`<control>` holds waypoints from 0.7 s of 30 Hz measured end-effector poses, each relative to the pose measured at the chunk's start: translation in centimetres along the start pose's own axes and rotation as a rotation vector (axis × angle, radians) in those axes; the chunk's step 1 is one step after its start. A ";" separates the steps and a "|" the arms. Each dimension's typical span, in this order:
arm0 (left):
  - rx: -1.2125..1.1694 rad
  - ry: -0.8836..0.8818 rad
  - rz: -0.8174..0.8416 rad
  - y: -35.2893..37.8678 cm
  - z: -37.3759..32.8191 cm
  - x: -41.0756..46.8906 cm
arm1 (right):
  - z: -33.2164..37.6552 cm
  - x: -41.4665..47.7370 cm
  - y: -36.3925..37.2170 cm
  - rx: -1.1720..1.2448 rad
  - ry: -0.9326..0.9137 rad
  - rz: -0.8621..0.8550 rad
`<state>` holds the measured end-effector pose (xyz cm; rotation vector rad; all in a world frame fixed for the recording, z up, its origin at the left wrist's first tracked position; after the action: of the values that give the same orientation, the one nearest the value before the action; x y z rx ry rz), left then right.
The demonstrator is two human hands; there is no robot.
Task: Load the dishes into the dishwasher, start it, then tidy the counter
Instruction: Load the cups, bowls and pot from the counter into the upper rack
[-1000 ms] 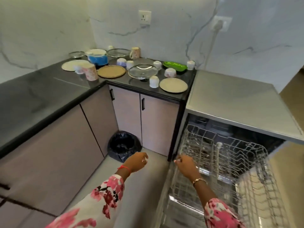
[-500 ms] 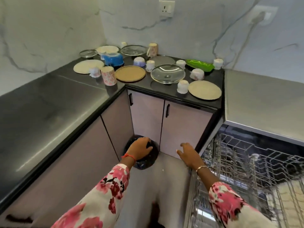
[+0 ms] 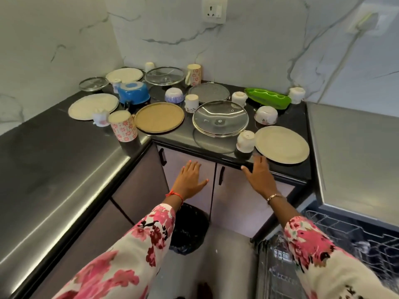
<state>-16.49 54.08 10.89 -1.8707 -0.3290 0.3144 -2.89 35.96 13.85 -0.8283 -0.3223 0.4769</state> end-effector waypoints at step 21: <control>0.153 0.062 0.026 3.0 -1.1 13.0 | -0.1 15.3 0.7 -0.027 0.294 0.214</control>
<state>-3.81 57.13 7.72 -1.7313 -0.2324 0.2903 9.97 44.28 14.64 -0.9500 0.0321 0.5421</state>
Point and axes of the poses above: each hand's wrist, its own x-axis towards the middle knuckle, its own y-axis out of the palm, z = x × y, the point moved 4 cm from there along x, towards the middle knuckle, and after that the axes turned 4 degrees about x, right-handed, at the moved point
